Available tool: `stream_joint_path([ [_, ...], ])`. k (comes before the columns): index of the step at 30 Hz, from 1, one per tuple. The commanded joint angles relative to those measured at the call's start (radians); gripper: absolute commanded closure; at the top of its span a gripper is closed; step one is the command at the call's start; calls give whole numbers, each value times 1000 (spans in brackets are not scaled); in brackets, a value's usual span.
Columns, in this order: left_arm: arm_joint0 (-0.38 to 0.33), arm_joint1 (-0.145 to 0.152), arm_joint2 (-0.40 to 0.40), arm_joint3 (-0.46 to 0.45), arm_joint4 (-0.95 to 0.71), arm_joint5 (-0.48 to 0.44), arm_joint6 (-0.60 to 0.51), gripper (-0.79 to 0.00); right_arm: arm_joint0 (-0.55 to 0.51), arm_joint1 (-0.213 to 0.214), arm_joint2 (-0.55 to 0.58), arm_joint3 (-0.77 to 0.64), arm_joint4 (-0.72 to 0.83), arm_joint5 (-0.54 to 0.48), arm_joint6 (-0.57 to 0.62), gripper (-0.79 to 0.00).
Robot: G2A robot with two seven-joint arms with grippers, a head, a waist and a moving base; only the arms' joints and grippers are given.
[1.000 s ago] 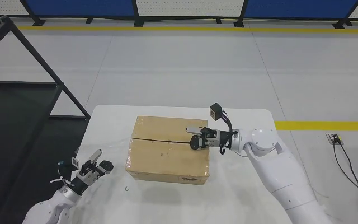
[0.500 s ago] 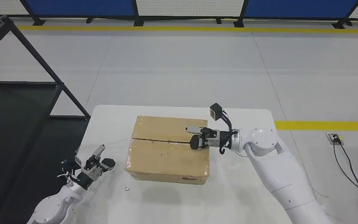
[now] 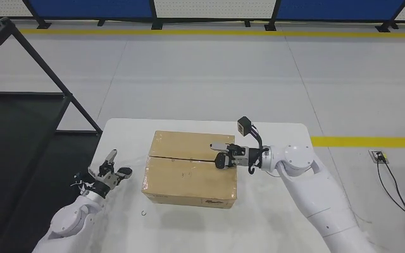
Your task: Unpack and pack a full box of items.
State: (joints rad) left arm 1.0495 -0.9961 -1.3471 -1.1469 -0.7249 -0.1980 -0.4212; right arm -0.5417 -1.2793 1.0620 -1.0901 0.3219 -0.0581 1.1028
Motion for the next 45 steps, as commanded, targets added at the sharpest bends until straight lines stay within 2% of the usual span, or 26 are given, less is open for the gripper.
stream_joint_path([
  [1, -17, -7, 12, 19, -3, -7, 8, -785, 0, 0, 0, 0, 0, 0, 0, -785],
  [11, -80, -38, 19, 114, -88, -36, 55, -785, 0, 0, 0, 0, 0, 0, 0, -785],
  [15, -91, -48, 4, 145, -124, -92, 66, -785, 0, 0, 0, 0, 0, 0, 0, -785],
  [25, -88, -54, -69, 142, -172, -190, 42, -785, 0, 0, 0, 0, 0, 0, 0, -785],
  [34, -38, -53, -136, 42, -153, -277, 46, -785, 0, 0, 0, 0, 0, 0, 0, -785],
  [45, 72, -47, -245, -194, -114, -313, 71, -785, 0, 0, 0, 0, 0, 0, 0, -785],
])
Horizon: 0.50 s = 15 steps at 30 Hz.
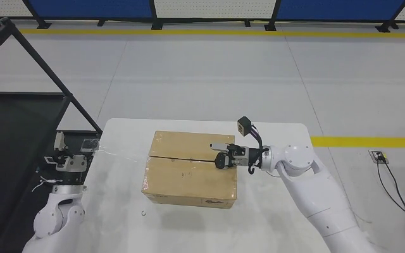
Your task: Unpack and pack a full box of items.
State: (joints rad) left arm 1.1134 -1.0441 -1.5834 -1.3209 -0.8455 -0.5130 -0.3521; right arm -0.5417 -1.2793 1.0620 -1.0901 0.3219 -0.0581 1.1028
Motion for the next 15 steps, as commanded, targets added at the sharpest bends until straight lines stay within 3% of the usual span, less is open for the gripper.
stream_joint_path([
  [1, 15, 1, -16, -40, 11, 5, 3, -785, 0, 0, 0, 0, 0, 0, 0, -785],
  [15, 100, -6, -74, -317, 137, 15, 65, -785, -27, 3, 13, -21, 4, -1, -40, -785],
])
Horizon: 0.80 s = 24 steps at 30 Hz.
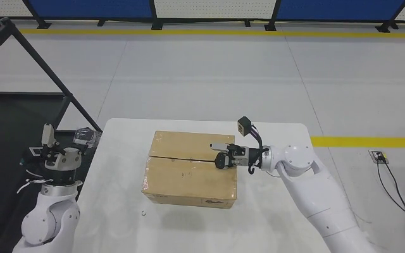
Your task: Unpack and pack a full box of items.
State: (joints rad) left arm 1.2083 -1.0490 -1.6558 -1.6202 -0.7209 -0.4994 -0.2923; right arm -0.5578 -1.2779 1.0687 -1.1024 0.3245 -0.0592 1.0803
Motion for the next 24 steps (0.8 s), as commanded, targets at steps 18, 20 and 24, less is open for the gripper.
stream_joint_path([
  [18, 11, -20, 42, -187, 174, 61, 65, -785, -90, 31, 79, -62, 15, 48, -31, -785],
  [20, 7, -22, 50, -198, 192, 69, 68, -785, -91, 32, 79, -63, 13, 50, -33, -785],
  [24, -4, -27, 64, -217, 214, 82, 75, -785, -96, 35, 80, -69, 10, 56, -35, -785],
])
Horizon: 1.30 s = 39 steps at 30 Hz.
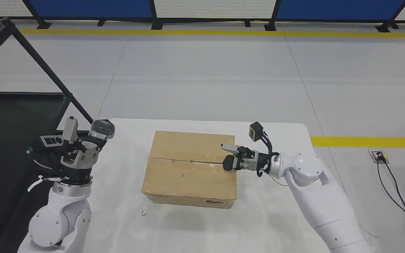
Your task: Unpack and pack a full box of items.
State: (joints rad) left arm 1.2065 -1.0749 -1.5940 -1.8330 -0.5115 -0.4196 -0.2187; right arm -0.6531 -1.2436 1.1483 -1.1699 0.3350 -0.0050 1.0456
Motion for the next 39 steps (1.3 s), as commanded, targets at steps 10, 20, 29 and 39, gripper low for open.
stream_joint_path([
  [10, -20, -12, 53, -35, 59, 37, -4, -785, -11, 6, 1, -23, -7, 20, -8, -785],
  [20, -43, -29, 167, -61, 152, 89, -1, -785, -65, 24, 40, -118, -35, 33, -37, -785],
  [29, -96, -47, 258, -51, 218, 122, 16, -785, -123, 36, 71, -177, -30, 40, -60, -785],
  [39, -113, -60, 281, -36, 235, 132, 23, -785, -113, 34, 59, -159, -5, 27, -88, -785],
])
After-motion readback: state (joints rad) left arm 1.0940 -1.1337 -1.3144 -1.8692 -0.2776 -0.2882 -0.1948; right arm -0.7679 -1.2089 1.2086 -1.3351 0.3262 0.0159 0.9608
